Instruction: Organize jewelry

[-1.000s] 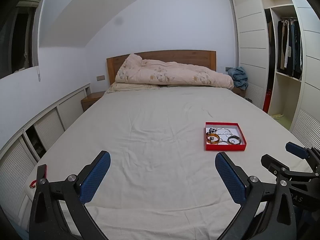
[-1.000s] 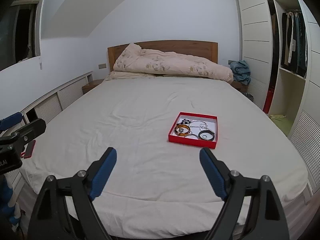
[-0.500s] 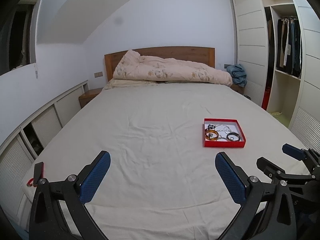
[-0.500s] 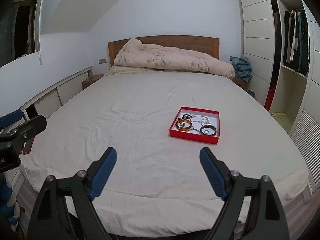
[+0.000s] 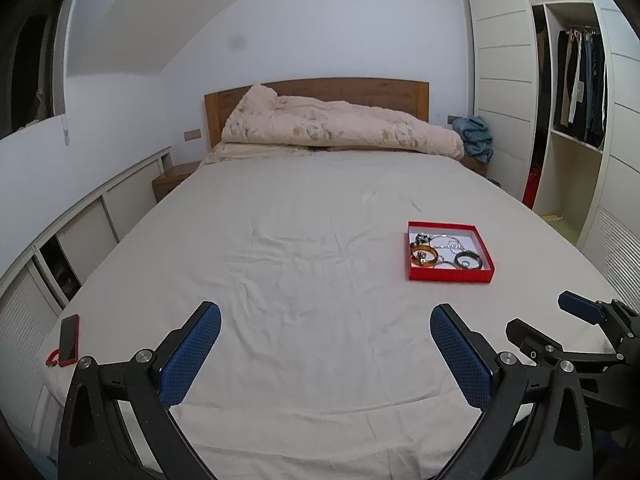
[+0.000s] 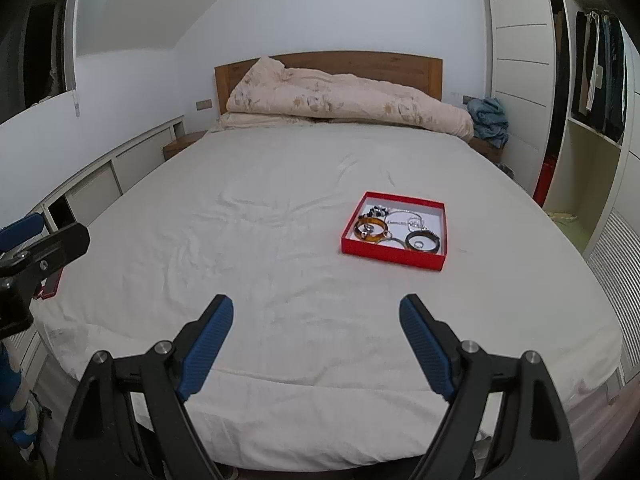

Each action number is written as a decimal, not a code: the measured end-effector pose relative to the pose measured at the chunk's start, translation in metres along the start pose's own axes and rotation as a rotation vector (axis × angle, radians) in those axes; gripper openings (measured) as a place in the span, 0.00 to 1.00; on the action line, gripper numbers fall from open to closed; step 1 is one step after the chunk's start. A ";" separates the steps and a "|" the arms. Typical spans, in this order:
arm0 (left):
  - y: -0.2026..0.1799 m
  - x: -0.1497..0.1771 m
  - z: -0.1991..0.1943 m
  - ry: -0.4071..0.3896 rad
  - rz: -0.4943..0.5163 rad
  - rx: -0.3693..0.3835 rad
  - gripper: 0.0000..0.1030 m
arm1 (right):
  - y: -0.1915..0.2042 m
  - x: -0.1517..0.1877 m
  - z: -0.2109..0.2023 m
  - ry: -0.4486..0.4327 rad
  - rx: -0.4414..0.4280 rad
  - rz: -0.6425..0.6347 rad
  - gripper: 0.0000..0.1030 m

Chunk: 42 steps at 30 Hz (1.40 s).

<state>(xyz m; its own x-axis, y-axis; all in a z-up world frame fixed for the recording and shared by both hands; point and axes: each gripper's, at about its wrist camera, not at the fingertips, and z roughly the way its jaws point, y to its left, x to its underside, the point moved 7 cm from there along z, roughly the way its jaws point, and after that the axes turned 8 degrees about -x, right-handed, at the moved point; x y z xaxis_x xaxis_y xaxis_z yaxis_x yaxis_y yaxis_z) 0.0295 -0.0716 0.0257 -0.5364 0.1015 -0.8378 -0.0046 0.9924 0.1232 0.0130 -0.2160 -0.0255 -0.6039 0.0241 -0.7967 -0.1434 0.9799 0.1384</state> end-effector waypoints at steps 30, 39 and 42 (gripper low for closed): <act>0.001 0.007 0.030 0.064 0.012 0.010 1.00 | -0.006 0.014 0.027 0.071 0.003 0.020 0.82; 0.002 0.007 0.031 0.065 0.008 0.010 1.00 | -0.005 0.014 0.027 0.071 0.004 0.019 0.82; 0.002 0.007 0.031 0.066 0.007 0.010 1.00 | -0.006 0.014 0.027 0.071 0.003 0.020 0.82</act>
